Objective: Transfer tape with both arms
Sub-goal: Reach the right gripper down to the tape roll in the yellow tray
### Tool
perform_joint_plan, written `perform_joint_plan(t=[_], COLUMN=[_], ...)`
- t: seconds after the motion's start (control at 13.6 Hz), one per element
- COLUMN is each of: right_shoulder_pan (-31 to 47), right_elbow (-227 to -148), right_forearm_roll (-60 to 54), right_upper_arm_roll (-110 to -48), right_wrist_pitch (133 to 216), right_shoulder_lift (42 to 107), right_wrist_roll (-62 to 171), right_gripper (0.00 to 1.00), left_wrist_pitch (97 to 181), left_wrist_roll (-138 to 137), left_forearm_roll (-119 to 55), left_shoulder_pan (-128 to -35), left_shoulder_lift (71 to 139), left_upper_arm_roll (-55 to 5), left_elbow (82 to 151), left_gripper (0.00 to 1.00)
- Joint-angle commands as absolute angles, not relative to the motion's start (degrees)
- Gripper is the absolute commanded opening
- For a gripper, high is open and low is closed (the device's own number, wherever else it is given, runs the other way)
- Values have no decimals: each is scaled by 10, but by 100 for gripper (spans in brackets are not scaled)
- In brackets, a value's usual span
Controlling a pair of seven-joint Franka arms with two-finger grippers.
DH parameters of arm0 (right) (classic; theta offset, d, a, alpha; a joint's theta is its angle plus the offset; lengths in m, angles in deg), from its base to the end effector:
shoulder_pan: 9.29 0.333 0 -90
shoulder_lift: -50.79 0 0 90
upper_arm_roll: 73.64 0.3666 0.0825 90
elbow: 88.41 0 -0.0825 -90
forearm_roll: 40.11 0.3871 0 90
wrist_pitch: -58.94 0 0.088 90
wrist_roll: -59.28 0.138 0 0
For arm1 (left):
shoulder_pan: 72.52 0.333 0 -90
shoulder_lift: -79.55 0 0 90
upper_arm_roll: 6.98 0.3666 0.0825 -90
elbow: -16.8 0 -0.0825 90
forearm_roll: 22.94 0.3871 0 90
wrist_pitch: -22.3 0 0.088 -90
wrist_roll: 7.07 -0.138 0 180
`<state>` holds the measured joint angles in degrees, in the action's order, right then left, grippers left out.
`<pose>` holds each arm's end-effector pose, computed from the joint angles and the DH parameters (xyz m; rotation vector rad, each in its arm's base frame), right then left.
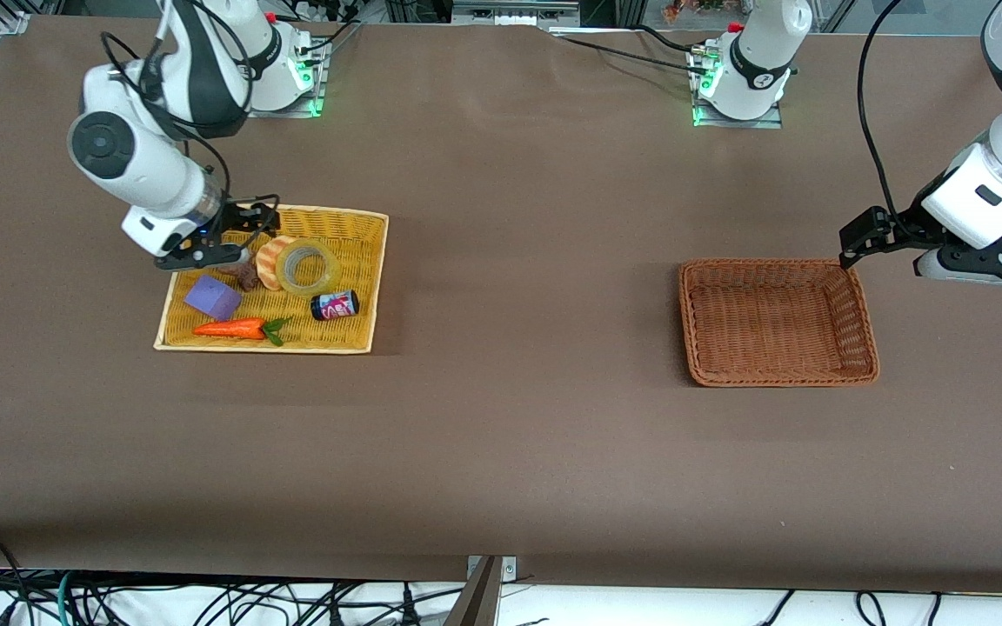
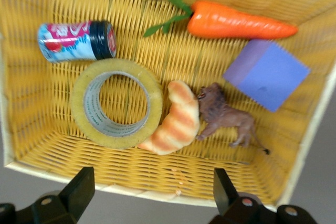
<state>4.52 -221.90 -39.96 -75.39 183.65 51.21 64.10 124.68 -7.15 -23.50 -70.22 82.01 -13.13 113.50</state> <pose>0.4753 0.1017 0.3397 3.1039 0.1938 -0.2479 0.5877 -0.0395 0.5829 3.1226 -0.1039 0.0874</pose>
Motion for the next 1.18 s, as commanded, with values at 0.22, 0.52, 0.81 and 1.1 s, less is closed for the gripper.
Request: perform_joint_plan(t=[0.22,0.52,0.81,1.1], right_shoulder_pan=[44,45,47,46], right_elbow=[-2226,-2226,-2225,-2217], right_forearm_roll=[-402,-402,-401,-396], right_upper_arm_roll=[-751,-750,-744,-740], right_wrist_pitch=[1953,1996,1996,1992], right_shoulder_lift=[603,644,649,651], right_wrist_roll=[653,662,669,681], right_gripper=[100,100,67,0], left_wrist_pitch=[1235,1227,1223,1223], left_wrist_roll=[-73,-72,-71,-71], left_forearm_roll=[-244,-244,-243,-243], left_shoulder_pan=[-708,-708,-708,-708], left_shoulder_lift=[826,825,826,826], left_upper_arm_roll=[-135,-145,-145,-145], left_elbow=[1119,1119,1119,1119], left_gripper=[100,100,100,100])
